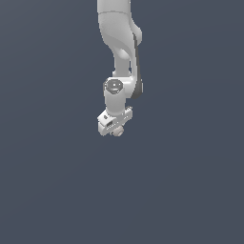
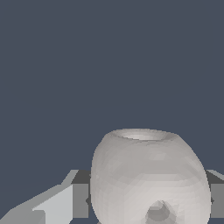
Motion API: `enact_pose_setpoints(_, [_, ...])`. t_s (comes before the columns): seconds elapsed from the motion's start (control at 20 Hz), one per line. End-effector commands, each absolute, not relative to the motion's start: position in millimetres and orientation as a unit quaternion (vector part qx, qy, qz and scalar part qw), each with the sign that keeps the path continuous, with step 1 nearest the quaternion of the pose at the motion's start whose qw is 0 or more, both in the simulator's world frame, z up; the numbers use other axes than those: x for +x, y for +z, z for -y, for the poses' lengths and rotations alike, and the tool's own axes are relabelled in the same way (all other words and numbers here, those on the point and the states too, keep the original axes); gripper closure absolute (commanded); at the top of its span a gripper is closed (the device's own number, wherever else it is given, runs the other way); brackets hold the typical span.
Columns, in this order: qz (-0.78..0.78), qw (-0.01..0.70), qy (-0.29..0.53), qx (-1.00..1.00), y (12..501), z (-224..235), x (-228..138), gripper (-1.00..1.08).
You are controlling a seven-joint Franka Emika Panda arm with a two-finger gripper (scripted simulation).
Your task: Pick up the object and move it to a goal position.
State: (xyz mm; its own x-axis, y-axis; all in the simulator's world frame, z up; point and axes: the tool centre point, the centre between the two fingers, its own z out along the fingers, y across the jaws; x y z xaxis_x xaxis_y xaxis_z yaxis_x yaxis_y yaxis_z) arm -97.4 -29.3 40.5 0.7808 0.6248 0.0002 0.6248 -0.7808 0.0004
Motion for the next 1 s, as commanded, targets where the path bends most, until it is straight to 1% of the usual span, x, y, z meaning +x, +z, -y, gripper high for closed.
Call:
enact_pose_setpoints(0.0, [-0.331, 0.0, 0.0, 0.944, 40, 29, -97, 1.08])
enact_pose_setpoints(0.55, [-0.331, 0.001, 0.001, 0.944, 43, 28, -97, 1.08])
enact_pose_setpoints(0.95, [-0.331, 0.001, 0.0, 0.944, 70, 10, -98, 1.08])
